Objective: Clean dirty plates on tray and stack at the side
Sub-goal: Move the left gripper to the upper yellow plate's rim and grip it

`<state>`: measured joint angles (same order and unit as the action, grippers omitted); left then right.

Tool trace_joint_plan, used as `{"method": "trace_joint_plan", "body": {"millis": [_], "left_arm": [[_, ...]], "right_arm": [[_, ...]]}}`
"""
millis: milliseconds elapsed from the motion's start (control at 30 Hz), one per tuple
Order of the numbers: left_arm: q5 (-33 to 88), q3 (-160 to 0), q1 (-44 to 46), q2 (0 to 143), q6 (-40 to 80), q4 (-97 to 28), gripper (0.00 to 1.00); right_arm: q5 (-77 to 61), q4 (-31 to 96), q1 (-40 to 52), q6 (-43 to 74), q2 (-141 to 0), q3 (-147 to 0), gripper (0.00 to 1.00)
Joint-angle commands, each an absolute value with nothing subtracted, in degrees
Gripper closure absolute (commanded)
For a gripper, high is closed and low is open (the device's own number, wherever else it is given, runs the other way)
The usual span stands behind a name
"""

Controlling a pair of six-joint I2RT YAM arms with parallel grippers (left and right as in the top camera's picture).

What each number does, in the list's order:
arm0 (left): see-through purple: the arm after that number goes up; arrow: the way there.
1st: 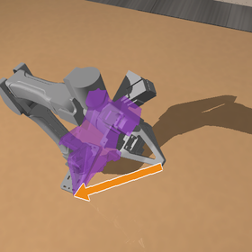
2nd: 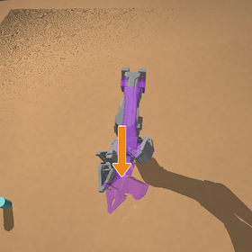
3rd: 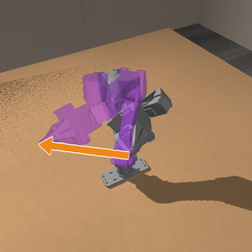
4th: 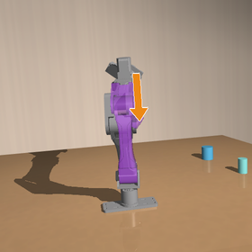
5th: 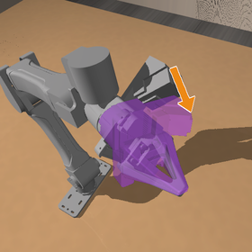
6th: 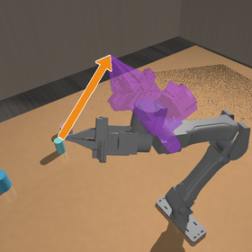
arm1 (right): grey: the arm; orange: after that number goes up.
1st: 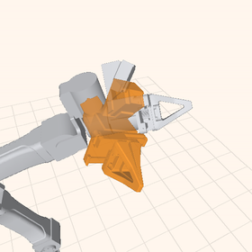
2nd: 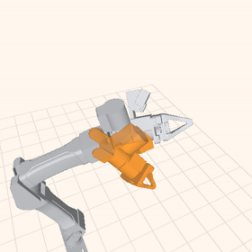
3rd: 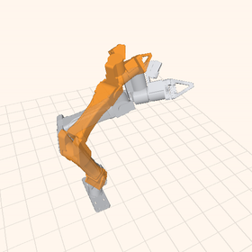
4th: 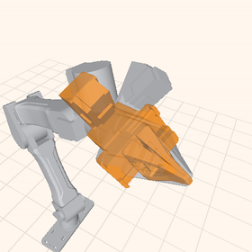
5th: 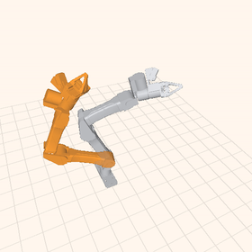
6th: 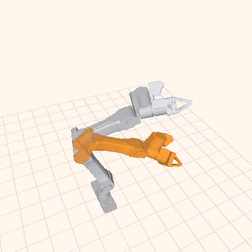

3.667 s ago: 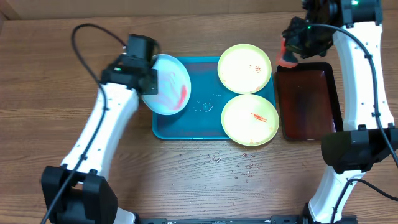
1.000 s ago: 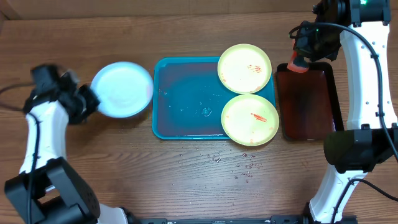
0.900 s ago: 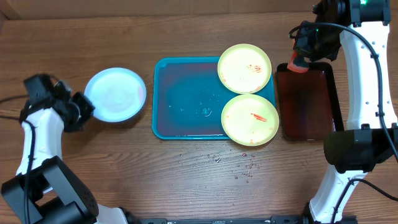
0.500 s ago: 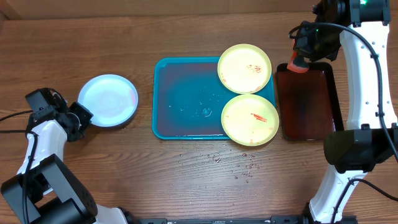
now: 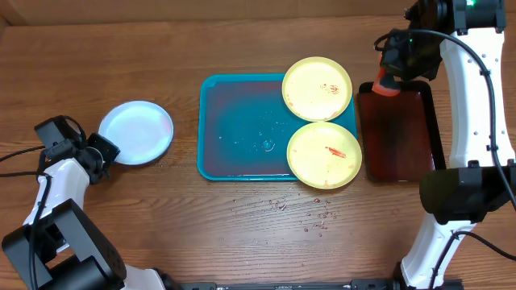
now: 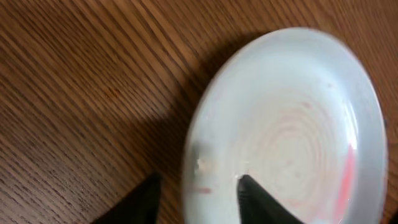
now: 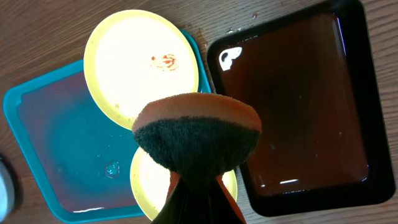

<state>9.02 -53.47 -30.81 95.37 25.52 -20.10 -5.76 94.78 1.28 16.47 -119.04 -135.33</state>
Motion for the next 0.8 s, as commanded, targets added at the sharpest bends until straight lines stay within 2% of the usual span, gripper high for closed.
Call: {"method": "trace_joint_plan", "body": {"millis": [0,100,367,467,567,767], "left_arm": [[12.3,-52.8,-30.0,95.2,22.2,-19.8,0.56],[17.5,-54.4,-29.5,95.2,16.4,-20.4,0.57],[17.0,-70.1,-22.7,95.2,10.8,-34.8,0.54],[13.1,-77.9,-16.4,95.2,10.7,-40.5,0.51],[10.0,-85.4,-8.9,95.7,9.8,-45.6,0.52],[7.2,-101.9,4.2,104.5,9.8,-53.9,0.43]], "right_arm": [[-6.0,94.9,1.7,16.0,-118.7,-136.1,0.96],[-6.0,94.8,1.7,15.9,-118.7,-136.1,0.96],[-6.0,94.8,1.7,14.7,-118.7,-136.1,0.96],[-6.1,94.8,1.7,14.8,-118.7,-136.1,0.96],[-6.0,94.8,1.7,14.8,-118.7,-136.1,0.96],[-6.1,94.8,1.7,14.7,-118.7,-136.1,0.96]]}}
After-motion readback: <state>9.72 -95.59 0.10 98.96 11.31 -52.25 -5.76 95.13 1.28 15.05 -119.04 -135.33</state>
